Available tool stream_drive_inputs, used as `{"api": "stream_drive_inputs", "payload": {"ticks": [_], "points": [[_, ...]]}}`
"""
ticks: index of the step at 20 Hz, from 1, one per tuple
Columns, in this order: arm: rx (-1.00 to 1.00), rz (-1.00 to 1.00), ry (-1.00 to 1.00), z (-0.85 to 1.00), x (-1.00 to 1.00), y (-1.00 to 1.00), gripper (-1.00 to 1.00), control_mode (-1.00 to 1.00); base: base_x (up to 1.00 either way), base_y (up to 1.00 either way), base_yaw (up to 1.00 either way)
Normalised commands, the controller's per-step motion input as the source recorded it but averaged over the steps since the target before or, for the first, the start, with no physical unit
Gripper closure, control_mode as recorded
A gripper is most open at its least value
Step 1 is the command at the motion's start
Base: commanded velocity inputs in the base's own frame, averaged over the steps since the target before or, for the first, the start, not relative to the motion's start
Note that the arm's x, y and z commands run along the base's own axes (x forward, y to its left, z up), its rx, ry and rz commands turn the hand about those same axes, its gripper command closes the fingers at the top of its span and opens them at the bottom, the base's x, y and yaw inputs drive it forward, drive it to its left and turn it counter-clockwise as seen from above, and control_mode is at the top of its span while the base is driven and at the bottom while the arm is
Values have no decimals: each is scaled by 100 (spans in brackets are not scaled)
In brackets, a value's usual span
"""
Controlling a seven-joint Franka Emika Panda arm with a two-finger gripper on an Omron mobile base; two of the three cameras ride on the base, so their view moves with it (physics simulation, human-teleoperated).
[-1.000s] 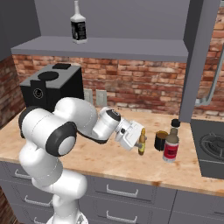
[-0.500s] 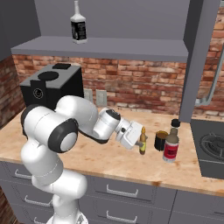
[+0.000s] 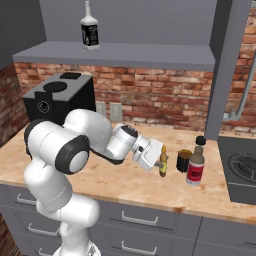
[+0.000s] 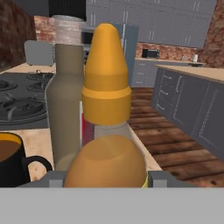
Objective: Pick the syrup bottle and honey bottle from the cabinet and place them next to the mug.
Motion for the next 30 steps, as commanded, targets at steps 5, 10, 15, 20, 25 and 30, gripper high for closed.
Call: {"api": "stream_drive_inputs", "payload": {"ticks": [5, 10, 15, 20, 25, 30], "points": [[0, 0, 0, 0, 0, 0, -100, -100, 0, 0, 0], [0, 0, 0, 0, 0, 0, -100, -100, 0, 0, 0], [0, 0, 0, 0, 0, 0, -100, -100, 0, 0, 0], [0, 0, -1, 4, 0, 2, -100, -100, 0, 0, 0], [0, 0, -11, 63, 0, 29, -100, -100, 0, 0, 0], [0, 1, -9, 78, -19, 32, -100, -100, 0, 0, 0]]}}
